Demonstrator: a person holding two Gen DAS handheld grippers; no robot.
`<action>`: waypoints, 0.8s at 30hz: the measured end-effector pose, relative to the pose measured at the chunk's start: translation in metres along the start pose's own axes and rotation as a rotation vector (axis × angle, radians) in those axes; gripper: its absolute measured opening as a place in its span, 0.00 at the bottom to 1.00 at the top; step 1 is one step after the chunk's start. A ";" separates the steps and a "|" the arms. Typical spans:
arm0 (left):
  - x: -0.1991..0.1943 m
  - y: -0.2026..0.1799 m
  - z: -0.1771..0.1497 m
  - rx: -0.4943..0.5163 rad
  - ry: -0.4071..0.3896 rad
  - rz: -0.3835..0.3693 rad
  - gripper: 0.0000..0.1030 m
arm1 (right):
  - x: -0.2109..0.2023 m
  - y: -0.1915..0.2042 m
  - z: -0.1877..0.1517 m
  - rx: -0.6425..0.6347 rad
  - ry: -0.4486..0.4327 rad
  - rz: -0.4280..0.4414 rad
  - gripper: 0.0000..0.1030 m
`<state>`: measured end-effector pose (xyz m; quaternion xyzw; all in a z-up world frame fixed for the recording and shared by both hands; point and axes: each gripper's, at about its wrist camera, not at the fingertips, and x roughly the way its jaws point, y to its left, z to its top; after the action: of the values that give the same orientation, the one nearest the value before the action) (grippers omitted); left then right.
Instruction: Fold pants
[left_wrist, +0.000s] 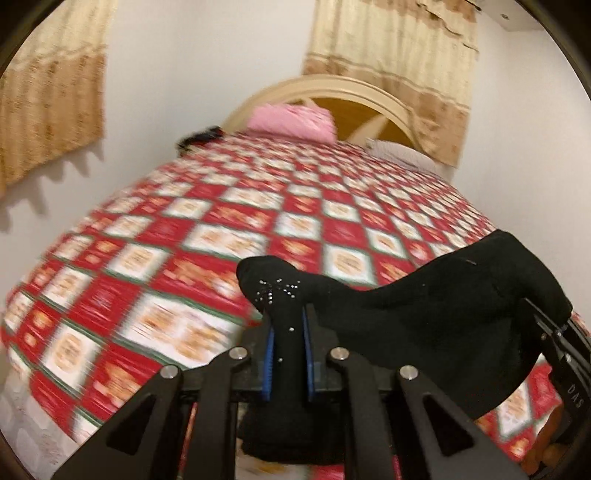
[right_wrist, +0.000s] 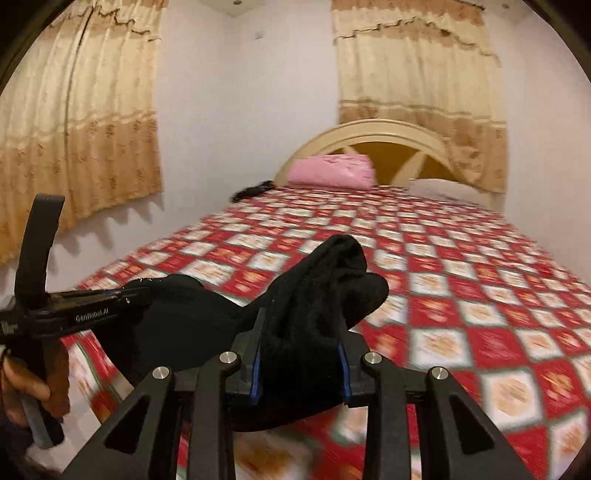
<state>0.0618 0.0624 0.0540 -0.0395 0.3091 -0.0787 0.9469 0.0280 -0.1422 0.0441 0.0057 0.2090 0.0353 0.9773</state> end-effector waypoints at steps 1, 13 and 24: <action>0.003 0.012 0.007 -0.004 -0.012 0.033 0.13 | 0.013 0.008 0.008 0.001 -0.004 0.026 0.31; 0.091 0.124 -0.008 -0.129 0.157 0.162 0.23 | 0.183 0.061 -0.011 -0.006 0.216 0.116 0.31; 0.063 0.195 -0.070 -0.243 0.265 0.429 1.00 | 0.202 0.021 -0.032 0.094 0.354 0.150 0.70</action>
<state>0.0948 0.2418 -0.0630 -0.0760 0.4390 0.1569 0.8814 0.1975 -0.1067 -0.0666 0.0606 0.3781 0.0986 0.9185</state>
